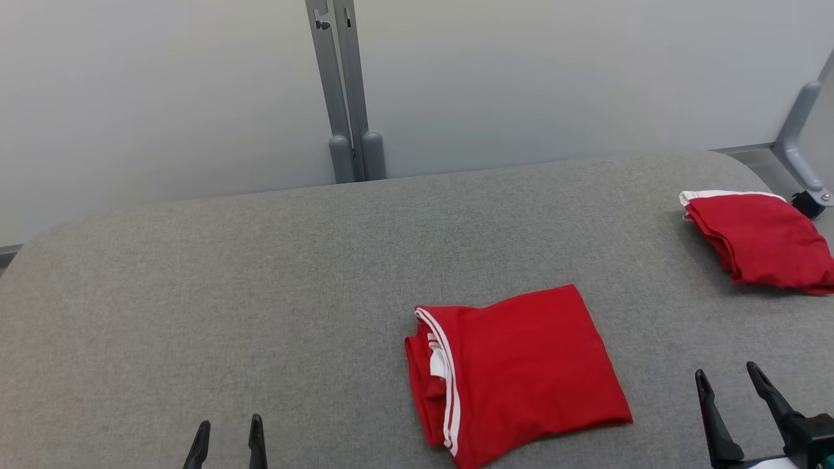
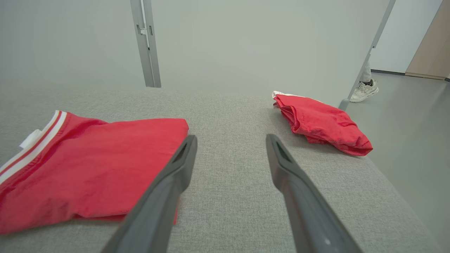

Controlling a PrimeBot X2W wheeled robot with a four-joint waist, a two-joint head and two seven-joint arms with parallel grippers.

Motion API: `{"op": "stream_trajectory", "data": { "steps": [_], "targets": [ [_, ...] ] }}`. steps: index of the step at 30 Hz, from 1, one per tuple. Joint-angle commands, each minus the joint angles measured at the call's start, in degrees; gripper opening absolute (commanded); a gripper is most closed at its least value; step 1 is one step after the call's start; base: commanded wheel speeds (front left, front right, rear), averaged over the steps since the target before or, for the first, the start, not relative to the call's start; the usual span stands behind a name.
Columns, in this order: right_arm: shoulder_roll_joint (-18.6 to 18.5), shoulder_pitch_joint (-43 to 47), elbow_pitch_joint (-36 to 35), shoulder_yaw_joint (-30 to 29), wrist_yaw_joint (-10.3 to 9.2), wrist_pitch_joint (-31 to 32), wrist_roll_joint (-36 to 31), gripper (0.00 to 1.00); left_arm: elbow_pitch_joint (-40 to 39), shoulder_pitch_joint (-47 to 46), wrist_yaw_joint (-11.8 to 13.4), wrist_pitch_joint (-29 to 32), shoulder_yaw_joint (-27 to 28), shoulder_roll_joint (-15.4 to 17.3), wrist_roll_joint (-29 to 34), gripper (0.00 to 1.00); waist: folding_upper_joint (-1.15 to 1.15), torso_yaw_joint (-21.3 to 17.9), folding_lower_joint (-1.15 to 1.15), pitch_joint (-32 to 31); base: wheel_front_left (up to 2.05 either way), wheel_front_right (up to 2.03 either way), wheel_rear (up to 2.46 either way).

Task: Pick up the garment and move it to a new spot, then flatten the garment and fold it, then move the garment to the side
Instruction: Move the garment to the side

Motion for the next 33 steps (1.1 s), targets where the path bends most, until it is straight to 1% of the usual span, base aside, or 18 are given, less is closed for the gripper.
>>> {"op": "stream_trajectory", "data": {
  "steps": [1, 6, 9, 11, 14, 17, 19, 21, 25, 32, 33],
  "targets": [
    [-0.01, 0.47, -0.29, 0.17, -0.03, -0.22, 0.42, 1.0, -0.13, 0.89, 0.28, -0.15, 0.15, 0.09, -0.4, 1.0, 0.0, 0.19, 0.0, 0.05, 0.0, 0.0, 0.0],
    [-0.44, -0.16, -0.17, 0.91, -0.03, -0.23, 0.32, 1.0, -0.22, 1.1, 0.56, -0.14, 0.5, 0.09, -0.49, 1.0, 0.0, 0.85, 0.0, 0.3, 0.0, 0.0, 0.0],
    [-0.33, -2.33, -0.67, 1.41, -0.03, -0.23, 2.01, 1.0, -0.25, 0.82, 0.64, -0.15, 0.52, 0.09, -0.34, 1.0, 0.0, 1.53, 0.0, 0.83, 0.0, 0.0, 0.0],
    [-0.28, -4.22, 0.21, 2.37, -0.03, -0.23, 4.79, 1.0, -0.31, 0.3, 0.67, -0.14, 0.42, 0.09, -0.18, 1.0, 0.0, 2.1, 0.0, 1.36, 0.0, 0.0, 0.0],
    [-2.01, -8.27, 5.07, 5.62, -0.03, 1.24, 9.94, 1.0, -0.25, -0.53, 0.58, -0.14, 0.1, 0.09, 0.02, 1.0, 0.0, 3.3, 0.0, 2.17, 0.0, 0.0, 0.0],
    [-3.1, -14.64, 11.57, 10.77, -0.01, 11.71, 17.42, 1.0, 0.03, -0.83, 0.79, -0.14, -0.36, 0.1, -0.14, 1.0, 0.0, 4.54, 0.0, 3.02, 0.0, 0.0, 0.0],
    [-5.24, -18.02, 15.08, 14.35, -0.02, 17.1, 19.08, 1.0, 0.33, -0.72, 0.64, -0.14, -0.68, 0.1, -0.08, 1.0, 0.0, 5.33, 0.0, 3.41, 0.0, 0.0, 0.0],
    [-5.4, -20.69, 19.04, 15.53, -0.05, 20.27, 20.5, 1.0, 0.5, -0.74, 0.51, -0.14, -1.26, 0.1, 0.06, 1.0, 0.0, 6.42, 0.0, 3.78, 0.0, 0.0, 0.0],
    [-5.14, -24.57, 26.16, 16.2, -0.02, 23.13, 20.69, 1.0, 0.49, -1.06, 1.06, -0.14, -1.62, 0.11, -0.21, 1.0, 0.0, 8.59, 0.0, 4.33, 0.0, 0.0, 0.0],
    [-3.21, -28.12, 35.56, 15.65, -0.03, 25.38, 22.12, 1.0, 0.68, -1.37, 0.8, -0.14, -2.06, 0.1, 0.09, 1.0, 0.0, 10.21, 0.0, 5.18, 0.0, 0.0, 0.0],
    [-2.64, -28.49, 36.74, 15.52, -0.03, 25.95, 23.12, 0.81, 0.68, -1.5, 0.88, -0.15, -2.09, 0.1, 0.05, 1.0, 0.0, 10.37, 0.0, 5.26, 0.0, 0.0, 0.0]
  ]
}}
